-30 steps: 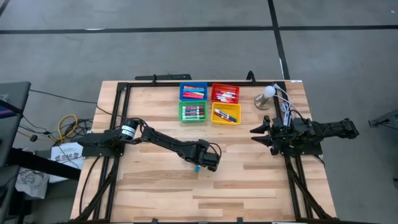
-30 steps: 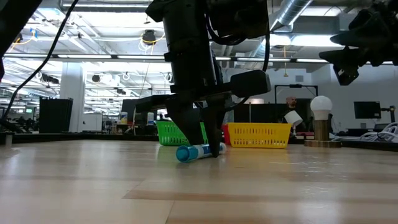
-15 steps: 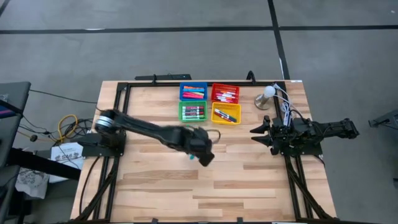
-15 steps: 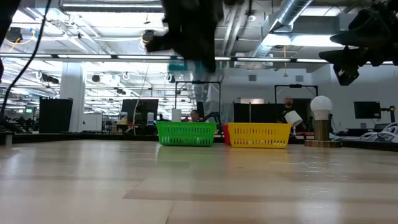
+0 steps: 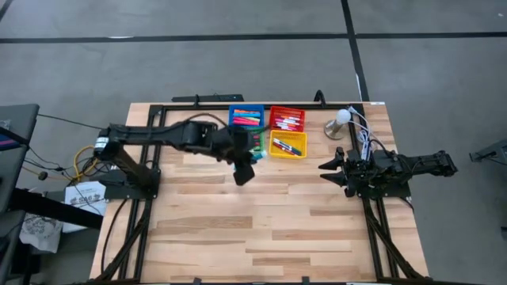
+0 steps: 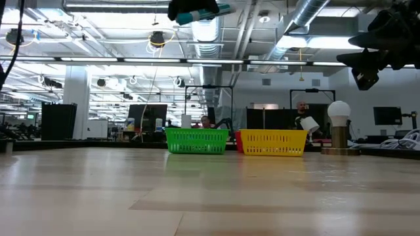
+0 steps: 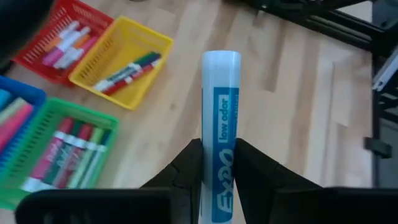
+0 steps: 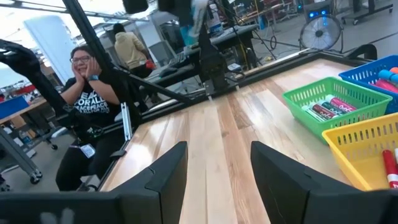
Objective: Pick & Place Markers
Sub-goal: Put the large blue marker into the green basket, then return to Home Position
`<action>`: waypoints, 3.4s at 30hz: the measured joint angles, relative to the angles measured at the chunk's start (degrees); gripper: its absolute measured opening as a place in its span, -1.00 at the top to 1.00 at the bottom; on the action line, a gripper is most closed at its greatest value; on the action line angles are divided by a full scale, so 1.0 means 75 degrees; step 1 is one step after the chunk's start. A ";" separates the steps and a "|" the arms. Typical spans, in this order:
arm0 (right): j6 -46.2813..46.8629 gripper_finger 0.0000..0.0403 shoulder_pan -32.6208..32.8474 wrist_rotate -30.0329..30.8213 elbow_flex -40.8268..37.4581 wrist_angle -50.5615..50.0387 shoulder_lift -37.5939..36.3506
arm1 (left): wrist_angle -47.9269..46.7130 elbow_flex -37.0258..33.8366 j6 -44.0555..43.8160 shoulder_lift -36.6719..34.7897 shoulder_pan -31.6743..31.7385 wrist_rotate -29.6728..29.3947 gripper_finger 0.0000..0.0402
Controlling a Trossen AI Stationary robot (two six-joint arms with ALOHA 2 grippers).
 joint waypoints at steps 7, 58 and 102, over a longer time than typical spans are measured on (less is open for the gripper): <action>0.0000 0.18 0.0000 0.0000 0.0000 -0.0035 0.0000 | -0.0018 -0.0009 0.1364 0.0431 0.1000 0.0060 0.64; 0.0402 0.16 0.0000 -0.0003 0.0006 -0.0516 0.0000 | 0.0877 -0.1239 0.5587 0.2673 0.3352 0.1236 0.63; 0.0458 0.18 0.0000 -0.0003 0.0006 -0.0516 0.0000 | 0.1184 -0.1245 0.4113 0.2185 0.2851 0.0905 0.10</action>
